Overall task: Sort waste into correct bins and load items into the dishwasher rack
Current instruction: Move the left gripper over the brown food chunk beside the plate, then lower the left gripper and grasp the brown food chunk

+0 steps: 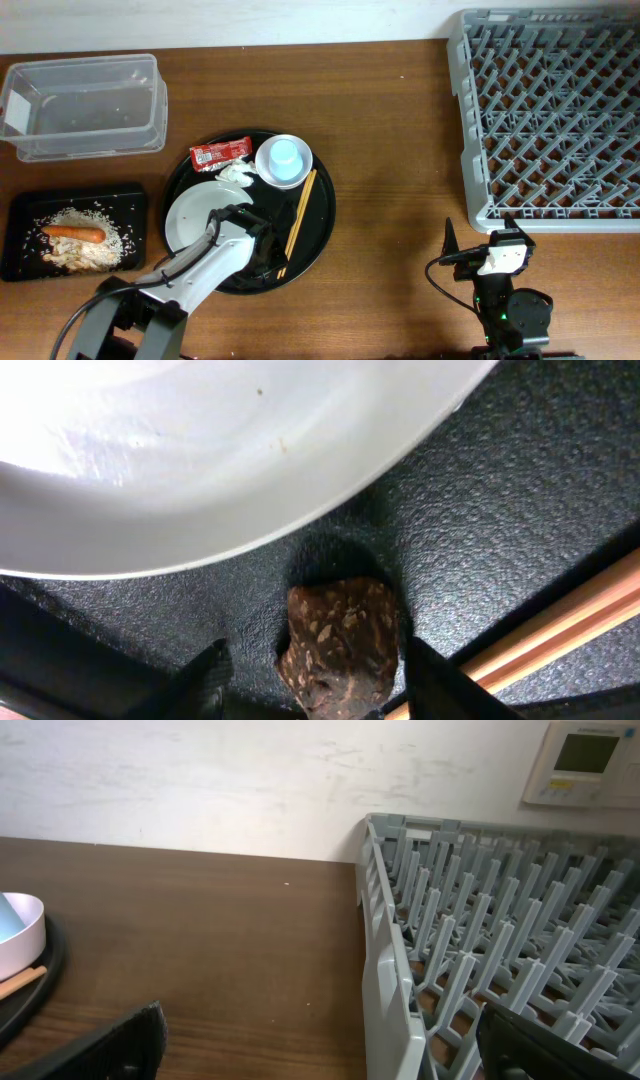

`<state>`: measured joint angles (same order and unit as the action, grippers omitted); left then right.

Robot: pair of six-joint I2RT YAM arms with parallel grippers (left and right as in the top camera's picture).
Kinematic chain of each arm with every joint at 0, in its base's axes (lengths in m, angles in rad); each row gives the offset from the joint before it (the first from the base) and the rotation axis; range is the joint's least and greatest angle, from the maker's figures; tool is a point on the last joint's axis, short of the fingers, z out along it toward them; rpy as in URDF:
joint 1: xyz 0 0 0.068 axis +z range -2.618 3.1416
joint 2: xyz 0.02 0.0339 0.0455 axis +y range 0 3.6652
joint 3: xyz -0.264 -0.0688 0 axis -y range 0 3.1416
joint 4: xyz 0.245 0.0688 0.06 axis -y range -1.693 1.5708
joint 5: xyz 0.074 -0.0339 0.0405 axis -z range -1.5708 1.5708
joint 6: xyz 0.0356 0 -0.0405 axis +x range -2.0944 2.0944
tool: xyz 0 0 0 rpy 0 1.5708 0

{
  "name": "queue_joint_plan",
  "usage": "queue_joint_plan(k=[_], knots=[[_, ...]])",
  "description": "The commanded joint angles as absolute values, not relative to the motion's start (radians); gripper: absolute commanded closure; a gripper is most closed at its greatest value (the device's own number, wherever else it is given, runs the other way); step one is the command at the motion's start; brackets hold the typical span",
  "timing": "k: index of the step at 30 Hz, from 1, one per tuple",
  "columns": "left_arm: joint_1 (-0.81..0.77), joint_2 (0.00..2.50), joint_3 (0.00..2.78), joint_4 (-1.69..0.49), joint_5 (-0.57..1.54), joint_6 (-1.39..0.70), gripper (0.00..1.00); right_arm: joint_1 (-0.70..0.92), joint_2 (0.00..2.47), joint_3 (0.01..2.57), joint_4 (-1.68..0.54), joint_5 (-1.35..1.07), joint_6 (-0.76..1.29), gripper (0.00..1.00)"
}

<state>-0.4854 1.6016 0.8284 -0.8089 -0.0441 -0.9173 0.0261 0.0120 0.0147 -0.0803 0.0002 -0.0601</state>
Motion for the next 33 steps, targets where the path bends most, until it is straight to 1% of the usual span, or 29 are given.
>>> queue_joint_plan(k=[1, 7, 10, 17, 22, 24, 25, 27, 29, 33], knots=[[-0.481, 1.608, 0.818, -0.808, -0.068, -0.927, 0.62, 0.033, 0.004, 0.006, -0.082, 0.009, -0.062, 0.02], [-0.481, 1.608, 0.827, -0.823, -0.068, -0.927, 0.74, 0.033, 0.004, 0.006, -0.082, 0.009, -0.062, 0.02], [-0.481, 1.608, 0.848, -0.847, -0.067, -0.927, 0.75, 0.033, 0.004, 0.006, -0.082, 0.009, -0.062, 0.02], [-0.481, 1.568, 0.982, -1.007, -0.041, -0.925, 0.76, 0.033, 0.004, 0.006, -0.082, 0.009, -0.062, 0.02], [-0.481, 1.502, 1.069, -1.062, -0.042, -0.875, 0.75, 0.033, 0.004, 0.006, -0.082, 0.009, -0.063, 0.02], [-0.474, 1.467, 1.108, -1.064, -0.076, -0.839, 0.75, 0.033, 0.004, 0.006, -0.082, 0.009, -0.062, 0.02], [-0.462, 1.451, 1.124, -1.065, -0.125, -0.836, 0.75, 0.033, 0.004, 0.006, -0.082, 0.009, -0.062, 0.02], [-0.430, 1.428, 1.146, -1.062, -0.220, -0.836, 0.73, 0.033, 0.004, 0.006, -0.082, 0.009, -0.062, 0.02], [-0.369, 1.412, 1.160, -1.038, -0.302, -0.836, 0.66, 0.033, 0.004, 0.006, -0.082, 0.009, -0.062, 0.02], [-0.207, 1.409, 1.161, -0.948, -0.330, -0.835, 0.65, 0.033, 0.004, 0.006, -0.082, 0.009, -0.062, 0.02]])
